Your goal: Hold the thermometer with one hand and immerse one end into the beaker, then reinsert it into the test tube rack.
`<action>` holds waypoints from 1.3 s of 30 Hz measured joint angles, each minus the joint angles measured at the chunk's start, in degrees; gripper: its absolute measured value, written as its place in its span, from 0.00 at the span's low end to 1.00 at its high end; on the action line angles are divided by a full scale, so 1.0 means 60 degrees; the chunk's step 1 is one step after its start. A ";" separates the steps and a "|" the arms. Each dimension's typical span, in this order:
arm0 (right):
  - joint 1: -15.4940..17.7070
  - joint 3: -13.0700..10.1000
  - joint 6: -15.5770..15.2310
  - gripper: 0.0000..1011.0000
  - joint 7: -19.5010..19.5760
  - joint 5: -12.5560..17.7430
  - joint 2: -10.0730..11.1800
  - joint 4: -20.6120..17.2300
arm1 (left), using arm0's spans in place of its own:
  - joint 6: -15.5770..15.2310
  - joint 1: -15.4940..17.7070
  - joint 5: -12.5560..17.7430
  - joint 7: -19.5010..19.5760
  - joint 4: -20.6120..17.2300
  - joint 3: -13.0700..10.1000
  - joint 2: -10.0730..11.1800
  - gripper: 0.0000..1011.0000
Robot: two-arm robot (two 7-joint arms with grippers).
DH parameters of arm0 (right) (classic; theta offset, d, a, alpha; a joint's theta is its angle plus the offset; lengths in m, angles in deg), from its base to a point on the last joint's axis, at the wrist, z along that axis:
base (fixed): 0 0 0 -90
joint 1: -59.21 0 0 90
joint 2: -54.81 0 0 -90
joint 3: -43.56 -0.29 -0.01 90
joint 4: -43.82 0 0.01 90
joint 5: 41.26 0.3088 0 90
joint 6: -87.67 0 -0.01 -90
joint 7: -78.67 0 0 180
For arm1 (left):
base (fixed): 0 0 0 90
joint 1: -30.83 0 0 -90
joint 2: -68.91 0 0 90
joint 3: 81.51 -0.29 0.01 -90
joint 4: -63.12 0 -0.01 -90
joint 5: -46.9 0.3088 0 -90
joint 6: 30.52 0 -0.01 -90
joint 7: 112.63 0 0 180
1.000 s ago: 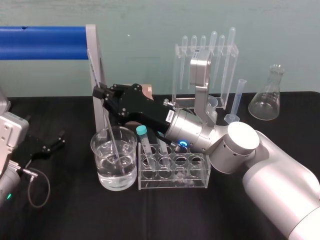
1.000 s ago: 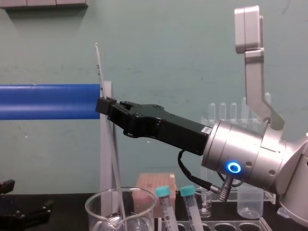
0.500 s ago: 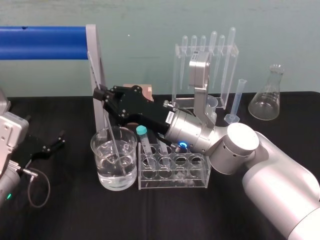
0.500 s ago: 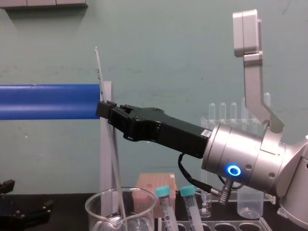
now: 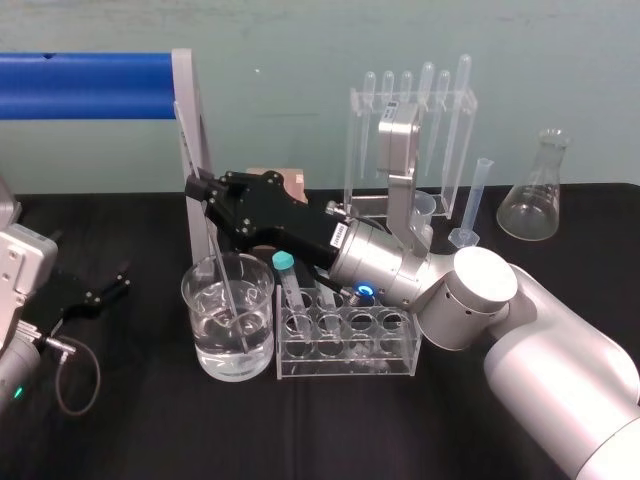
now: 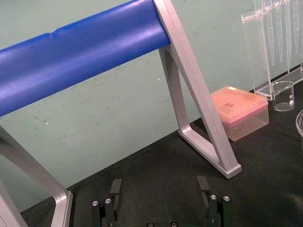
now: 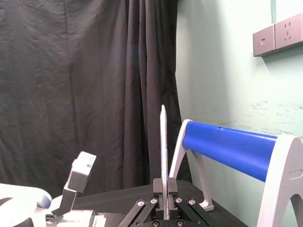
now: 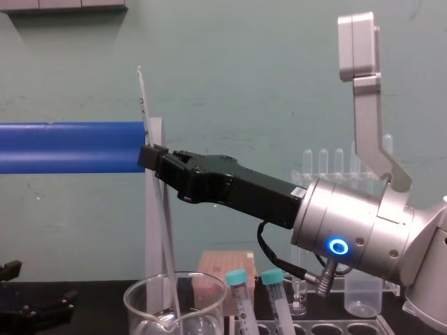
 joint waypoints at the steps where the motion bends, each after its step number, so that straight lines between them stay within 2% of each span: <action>1: 0.0014 0.0002 -0.0006 0.05 0.0005 -0.0002 0.0006 -0.0024 | 0.0000 0.0000 0.0000 0.0000 0.0000 0.0000 0.0000 1.00; 39: 0.0173 0.0059 -0.0078 0.05 0.0111 -0.0106 0.0172 -0.0319 | 0.0000 0.0000 0.0000 0.0000 0.0000 0.0000 0.0000 1.00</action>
